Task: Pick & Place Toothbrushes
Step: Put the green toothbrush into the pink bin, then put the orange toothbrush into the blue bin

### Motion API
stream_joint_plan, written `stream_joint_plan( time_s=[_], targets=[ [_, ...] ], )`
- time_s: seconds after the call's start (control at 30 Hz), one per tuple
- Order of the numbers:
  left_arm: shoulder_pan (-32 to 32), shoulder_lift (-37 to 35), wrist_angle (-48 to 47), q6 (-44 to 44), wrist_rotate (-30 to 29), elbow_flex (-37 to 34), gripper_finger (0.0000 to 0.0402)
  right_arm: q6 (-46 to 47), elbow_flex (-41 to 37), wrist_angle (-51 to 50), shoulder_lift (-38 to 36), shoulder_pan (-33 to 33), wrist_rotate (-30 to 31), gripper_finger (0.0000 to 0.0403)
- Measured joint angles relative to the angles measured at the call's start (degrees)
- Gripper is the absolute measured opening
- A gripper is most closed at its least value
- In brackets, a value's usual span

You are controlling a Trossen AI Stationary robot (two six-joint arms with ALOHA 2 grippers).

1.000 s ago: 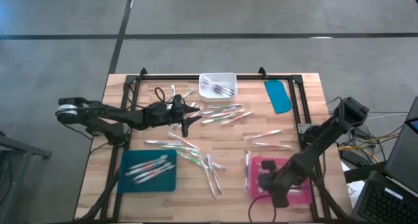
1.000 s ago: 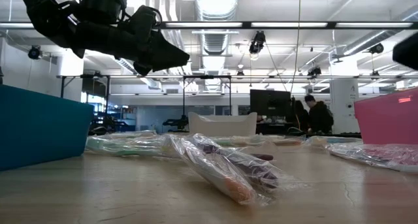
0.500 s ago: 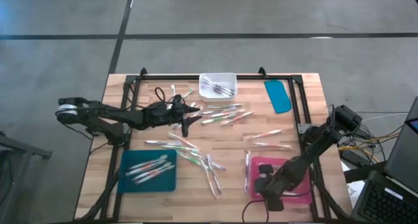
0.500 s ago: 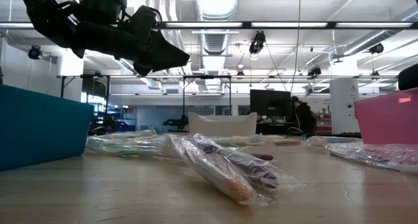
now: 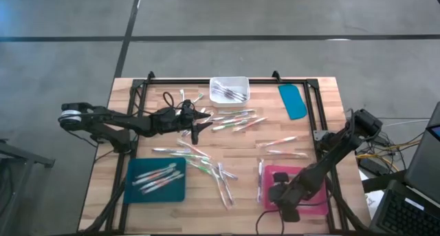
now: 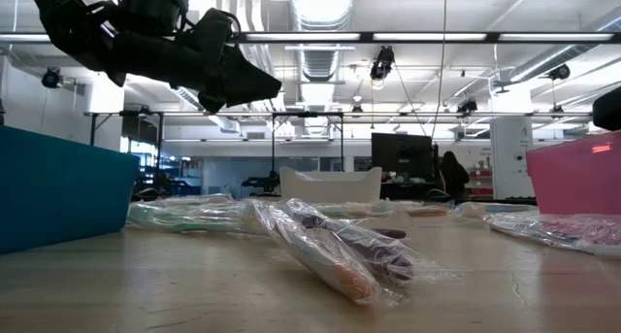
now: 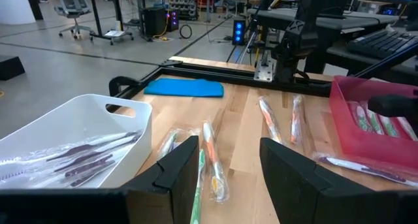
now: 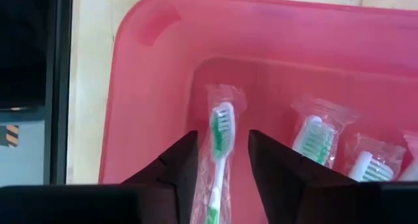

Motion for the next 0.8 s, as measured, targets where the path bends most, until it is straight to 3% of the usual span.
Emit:
stream_joint_plan(
  time_s=[0.27,0.8],
  targets=[
    [0.01,0.00,0.00,0.01,0.02,0.00,0.0167,1.91,0.00,-7.26,-4.91,-0.14,-0.01,0.0139],
    [0.02,0.00,-0.01,0.02,-0.14,0.00,0.0167,-0.11,-0.02,-13.50,-18.71,-7.88,2.16,0.0065]
  ],
)
